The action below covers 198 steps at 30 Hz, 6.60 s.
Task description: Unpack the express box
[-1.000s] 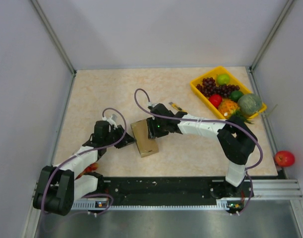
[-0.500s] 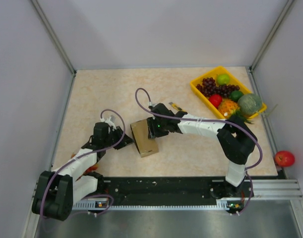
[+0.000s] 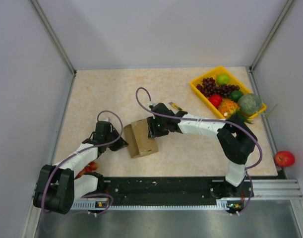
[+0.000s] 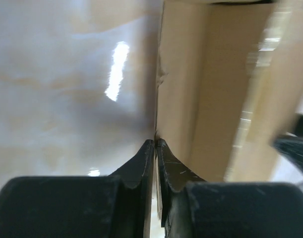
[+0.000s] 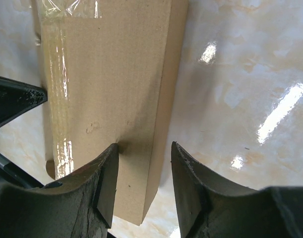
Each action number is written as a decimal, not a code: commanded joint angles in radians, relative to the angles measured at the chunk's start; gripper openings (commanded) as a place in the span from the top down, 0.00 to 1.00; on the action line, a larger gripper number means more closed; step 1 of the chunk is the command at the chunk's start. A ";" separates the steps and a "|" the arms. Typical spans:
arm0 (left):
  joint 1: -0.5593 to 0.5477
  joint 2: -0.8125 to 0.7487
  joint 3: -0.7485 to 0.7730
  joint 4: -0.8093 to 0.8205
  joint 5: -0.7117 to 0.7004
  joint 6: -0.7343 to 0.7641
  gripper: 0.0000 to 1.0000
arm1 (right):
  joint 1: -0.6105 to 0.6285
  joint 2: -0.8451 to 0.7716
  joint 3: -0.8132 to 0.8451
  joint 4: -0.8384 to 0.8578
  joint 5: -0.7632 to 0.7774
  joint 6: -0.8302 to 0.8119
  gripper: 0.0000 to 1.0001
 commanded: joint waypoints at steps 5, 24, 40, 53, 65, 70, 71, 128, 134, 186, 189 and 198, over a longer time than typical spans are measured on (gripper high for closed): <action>0.011 0.004 0.000 -0.200 -0.207 0.011 0.87 | -0.020 0.029 -0.014 -0.063 0.069 -0.014 0.56; 0.010 -0.157 -0.110 -0.060 -0.163 -0.100 0.64 | -0.021 0.015 -0.008 -0.067 0.070 -0.017 0.55; 0.011 -0.192 -0.217 0.210 -0.065 -0.150 0.53 | -0.021 0.021 0.002 -0.073 0.066 -0.021 0.55; 0.016 0.144 -0.171 0.440 0.184 -0.133 0.75 | -0.023 0.018 0.001 -0.079 0.066 -0.021 0.55; 0.021 0.053 0.047 0.200 0.253 -0.045 1.00 | -0.038 -0.083 0.032 -0.109 0.106 -0.040 0.50; 0.021 0.023 0.141 0.060 0.293 -0.018 1.00 | -0.038 -0.155 0.076 -0.142 0.164 -0.063 0.36; 0.021 0.024 0.158 0.049 0.303 -0.016 1.00 | -0.038 -0.168 0.081 -0.147 0.175 -0.063 0.34; 0.047 -0.037 0.399 -0.298 0.443 0.096 1.00 | -0.035 -0.275 0.047 -0.072 0.029 -0.090 0.49; 0.047 -0.053 0.392 -0.266 0.458 0.064 1.00 | -0.018 -0.231 0.025 -0.052 -0.006 -0.064 0.55; 0.056 -0.105 0.295 -0.321 0.268 0.011 1.00 | 0.101 0.142 0.142 -0.221 0.204 -0.109 0.54; 0.056 -0.102 0.300 -0.324 0.267 0.015 1.00 | 0.101 0.153 0.150 -0.224 0.202 -0.110 0.60; 0.063 -0.074 0.335 -0.362 0.238 0.054 1.00 | 0.101 0.105 0.183 -0.219 0.210 -0.116 0.72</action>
